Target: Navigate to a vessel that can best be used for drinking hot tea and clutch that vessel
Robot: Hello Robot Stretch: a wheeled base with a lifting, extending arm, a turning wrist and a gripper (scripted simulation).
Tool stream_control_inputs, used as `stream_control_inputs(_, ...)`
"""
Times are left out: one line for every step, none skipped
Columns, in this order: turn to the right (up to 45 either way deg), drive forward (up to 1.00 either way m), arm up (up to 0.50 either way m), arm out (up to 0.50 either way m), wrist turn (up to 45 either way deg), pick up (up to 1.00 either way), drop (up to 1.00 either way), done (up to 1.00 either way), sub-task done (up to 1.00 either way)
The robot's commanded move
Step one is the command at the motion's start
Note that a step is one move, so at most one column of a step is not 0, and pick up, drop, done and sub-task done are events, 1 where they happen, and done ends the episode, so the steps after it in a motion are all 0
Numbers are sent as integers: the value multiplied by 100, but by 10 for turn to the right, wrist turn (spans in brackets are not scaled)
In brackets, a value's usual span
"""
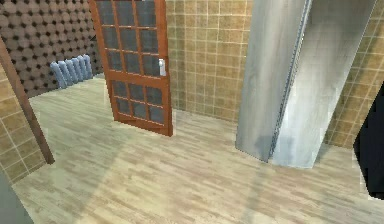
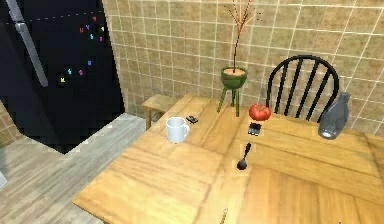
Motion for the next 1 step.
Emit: stream_control_inputs(0,0,34,0,0,0,0,0,0)
